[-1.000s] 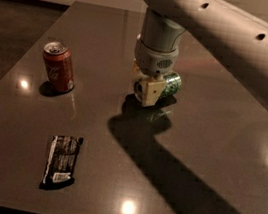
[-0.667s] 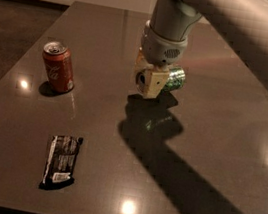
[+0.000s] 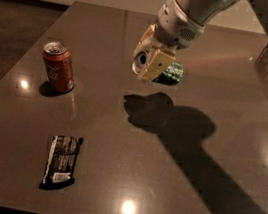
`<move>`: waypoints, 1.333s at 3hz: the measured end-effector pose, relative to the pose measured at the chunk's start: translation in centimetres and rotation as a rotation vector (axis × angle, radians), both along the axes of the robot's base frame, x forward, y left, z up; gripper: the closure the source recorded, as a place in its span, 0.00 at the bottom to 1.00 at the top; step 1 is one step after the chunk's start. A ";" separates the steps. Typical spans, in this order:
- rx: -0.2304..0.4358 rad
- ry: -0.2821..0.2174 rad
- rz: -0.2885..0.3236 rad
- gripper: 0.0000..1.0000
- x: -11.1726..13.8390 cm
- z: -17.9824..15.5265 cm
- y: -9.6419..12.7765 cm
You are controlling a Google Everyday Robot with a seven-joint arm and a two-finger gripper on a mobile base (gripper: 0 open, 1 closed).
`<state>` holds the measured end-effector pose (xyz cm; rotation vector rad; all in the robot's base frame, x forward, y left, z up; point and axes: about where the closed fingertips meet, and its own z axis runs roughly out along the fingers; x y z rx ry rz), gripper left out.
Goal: Place green can upright
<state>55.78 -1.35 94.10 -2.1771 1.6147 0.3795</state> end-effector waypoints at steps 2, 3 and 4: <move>0.375 0.163 -0.104 1.00 -1.6 3.9 1.1; 0.510 0.207 -0.147 1.00 -2.0 4.0 1.3; 0.625 0.212 -0.203 1.00 -2.3 3.7 1.6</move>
Offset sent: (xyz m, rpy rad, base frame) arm -0.0235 0.0047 0.0575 0.5299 0.2362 -0.1552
